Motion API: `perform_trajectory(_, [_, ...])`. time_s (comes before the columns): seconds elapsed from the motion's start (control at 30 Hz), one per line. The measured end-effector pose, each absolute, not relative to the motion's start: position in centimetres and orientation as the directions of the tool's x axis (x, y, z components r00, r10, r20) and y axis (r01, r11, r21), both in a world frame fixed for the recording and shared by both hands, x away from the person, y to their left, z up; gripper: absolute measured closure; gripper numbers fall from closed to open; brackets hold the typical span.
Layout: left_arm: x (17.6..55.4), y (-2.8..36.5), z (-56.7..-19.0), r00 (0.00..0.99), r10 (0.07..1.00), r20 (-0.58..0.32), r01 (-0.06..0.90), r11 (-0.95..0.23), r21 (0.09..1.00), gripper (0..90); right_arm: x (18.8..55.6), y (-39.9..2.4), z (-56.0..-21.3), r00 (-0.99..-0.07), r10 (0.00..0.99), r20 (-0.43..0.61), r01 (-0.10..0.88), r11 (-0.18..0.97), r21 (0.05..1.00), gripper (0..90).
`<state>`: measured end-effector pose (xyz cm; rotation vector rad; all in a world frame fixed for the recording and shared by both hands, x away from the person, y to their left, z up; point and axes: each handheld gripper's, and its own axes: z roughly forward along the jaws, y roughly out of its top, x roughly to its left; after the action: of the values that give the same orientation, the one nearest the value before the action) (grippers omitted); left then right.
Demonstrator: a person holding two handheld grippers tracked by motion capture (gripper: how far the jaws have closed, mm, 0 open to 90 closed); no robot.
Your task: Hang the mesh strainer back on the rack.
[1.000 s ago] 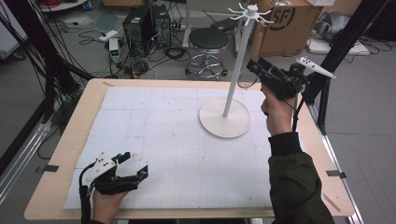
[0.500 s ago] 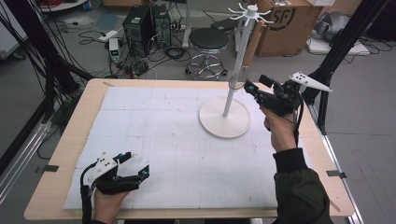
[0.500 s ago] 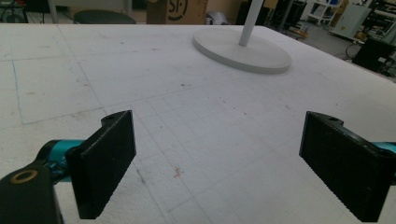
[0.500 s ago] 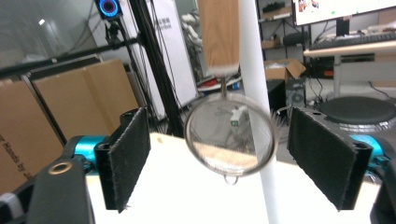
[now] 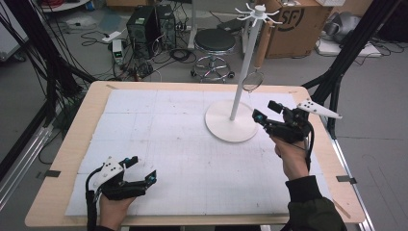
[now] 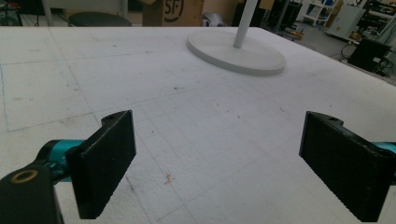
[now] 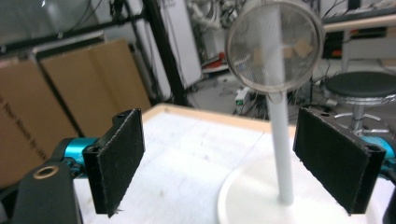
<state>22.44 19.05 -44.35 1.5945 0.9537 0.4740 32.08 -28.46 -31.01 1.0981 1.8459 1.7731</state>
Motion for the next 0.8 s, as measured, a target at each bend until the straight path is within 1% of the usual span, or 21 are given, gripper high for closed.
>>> perform_trajectory(0.1, [22.5,19.1,-44.4,0.587,0.786,-0.195,0.326,-0.009,0.945,11.4,31.5,-28.3,-31.8,-0.640,0.726,0.251,0.298,-0.067,0.952,15.9])
perform_trajectory(0.57, [22.3,18.8,-44.2,0.610,0.761,-0.221,0.318,0.021,0.948,11.4,29.1,-29.3,-34.5,-0.625,0.729,0.280,0.338,-0.071,0.939,15.9])
perform_trajectory(0.7, [22.3,18.5,-44.1,0.624,0.753,-0.211,0.314,0.006,0.950,11.4,28.2,-29.5,-35.6,-0.622,0.732,0.277,0.344,-0.062,0.937,15.9])
perform_trajectory(0.8, [22.4,18.3,-44.3,0.627,0.749,-0.214,0.319,0.004,0.948,11.4,27.8,-29.9,-36.6,-0.619,0.743,0.255,0.341,-0.038,0.939,15.8])
